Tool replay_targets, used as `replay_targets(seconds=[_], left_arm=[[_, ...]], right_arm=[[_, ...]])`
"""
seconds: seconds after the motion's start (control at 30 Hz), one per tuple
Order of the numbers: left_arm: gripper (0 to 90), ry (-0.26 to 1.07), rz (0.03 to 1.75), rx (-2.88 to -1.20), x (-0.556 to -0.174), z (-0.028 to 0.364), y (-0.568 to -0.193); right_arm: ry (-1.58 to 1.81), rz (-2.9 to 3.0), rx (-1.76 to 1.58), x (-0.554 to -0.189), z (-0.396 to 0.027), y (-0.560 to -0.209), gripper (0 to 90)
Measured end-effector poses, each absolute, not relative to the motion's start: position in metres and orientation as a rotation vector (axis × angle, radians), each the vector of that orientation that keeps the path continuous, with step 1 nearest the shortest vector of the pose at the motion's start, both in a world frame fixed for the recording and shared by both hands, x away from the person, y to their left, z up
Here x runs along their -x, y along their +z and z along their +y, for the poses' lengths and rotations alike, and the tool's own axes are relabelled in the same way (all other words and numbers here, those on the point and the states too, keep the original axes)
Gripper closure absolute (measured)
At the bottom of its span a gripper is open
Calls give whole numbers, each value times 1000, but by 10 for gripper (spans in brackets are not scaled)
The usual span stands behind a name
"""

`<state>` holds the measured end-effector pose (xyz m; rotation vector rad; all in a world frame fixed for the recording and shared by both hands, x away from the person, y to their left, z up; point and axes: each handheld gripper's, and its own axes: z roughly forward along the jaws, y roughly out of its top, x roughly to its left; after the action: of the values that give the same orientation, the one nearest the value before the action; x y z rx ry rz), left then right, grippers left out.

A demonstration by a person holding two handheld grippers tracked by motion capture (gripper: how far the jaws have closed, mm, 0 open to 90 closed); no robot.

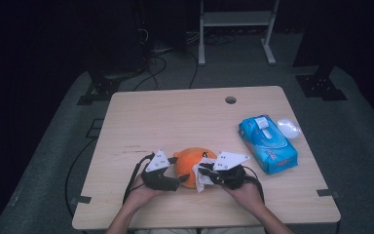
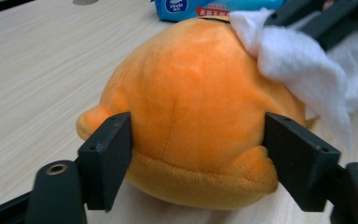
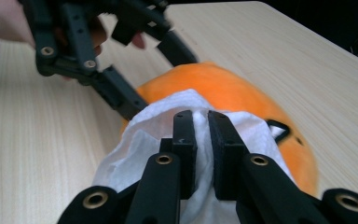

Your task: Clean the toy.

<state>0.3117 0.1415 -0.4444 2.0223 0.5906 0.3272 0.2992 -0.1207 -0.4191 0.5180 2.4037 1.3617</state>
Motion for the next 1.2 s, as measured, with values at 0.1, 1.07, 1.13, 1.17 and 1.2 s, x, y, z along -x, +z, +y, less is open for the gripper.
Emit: replay_targets(seconds=[0.1, 1.07, 1.13, 1.17, 1.2], left_arm=[[283, 322, 601, -2017, -313, 145, -447], [212, 292, 587, -2056, -310, 141, -450], [284, 330, 591, -2058, -311, 138, -449], [284, 333, 588, -2059, -312, 138, -447], [303, 337, 581, -2043, -311, 138, -445]], right_arm=[[1380, 2364, -602, -312, -138, -420, 813], [1405, 2351, -744, -326, -158, -431, 813], [1400, 2337, -672, -314, -148, -427, 813], [1400, 2337, -672, -314, -148, -427, 812], [1418, 2339, -647, -311, -145, -425, 813]])
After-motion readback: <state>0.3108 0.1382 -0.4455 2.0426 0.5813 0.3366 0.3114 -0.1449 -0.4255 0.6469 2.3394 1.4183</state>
